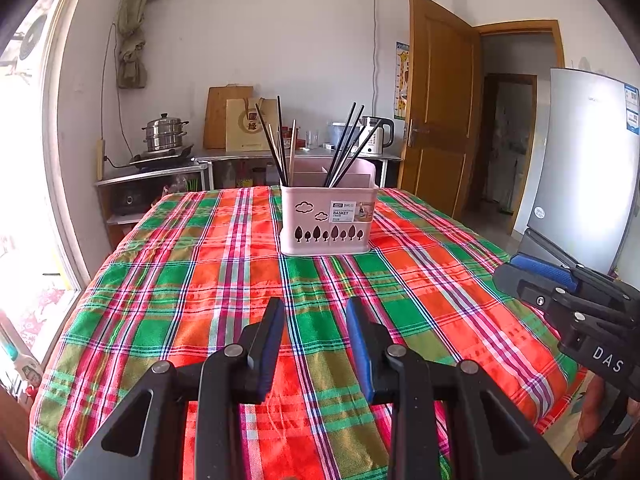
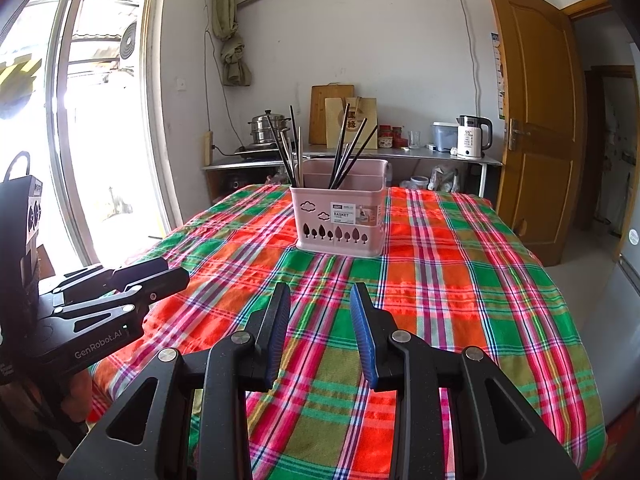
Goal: Organize utensils
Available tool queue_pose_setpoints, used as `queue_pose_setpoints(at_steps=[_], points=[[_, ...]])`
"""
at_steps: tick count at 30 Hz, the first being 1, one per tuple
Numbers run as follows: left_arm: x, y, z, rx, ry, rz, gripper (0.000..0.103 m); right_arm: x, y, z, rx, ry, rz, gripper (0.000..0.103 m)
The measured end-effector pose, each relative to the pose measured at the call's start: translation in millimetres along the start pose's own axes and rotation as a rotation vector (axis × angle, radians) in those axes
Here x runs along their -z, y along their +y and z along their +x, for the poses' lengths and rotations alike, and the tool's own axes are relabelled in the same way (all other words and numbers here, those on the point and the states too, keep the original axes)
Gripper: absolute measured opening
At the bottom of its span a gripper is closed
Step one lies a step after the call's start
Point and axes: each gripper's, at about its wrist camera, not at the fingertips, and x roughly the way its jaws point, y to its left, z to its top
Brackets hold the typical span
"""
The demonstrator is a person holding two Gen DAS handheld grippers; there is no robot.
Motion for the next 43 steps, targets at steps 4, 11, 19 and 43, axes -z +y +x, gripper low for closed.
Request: queue_pose_setpoints(at_steps=[4,11,19,43], points=[[-0.2,0.2,0.0,0.002,0.000,-0.001,0.032,-0.4,0.6,0.2,-0.001,0.000,0.000,0.032],[0.3,-0.5,-1.1,0.002,-0.003,0.001,0.032,-0.4,0.8,0.3,-0.001,0.002,0.001,0.032],[0.0,-1.0,-1.0,-0.003,-0.001,-0.001,0.032,-1.3,1.1,0.0,-0.002,0.002,0.000,0.032],[5.2,-0.3,1.1,0.026,0.001,-0.012,0.032,-1.1,1.4,0.7,0.001,0.009,-0.005,0.032]])
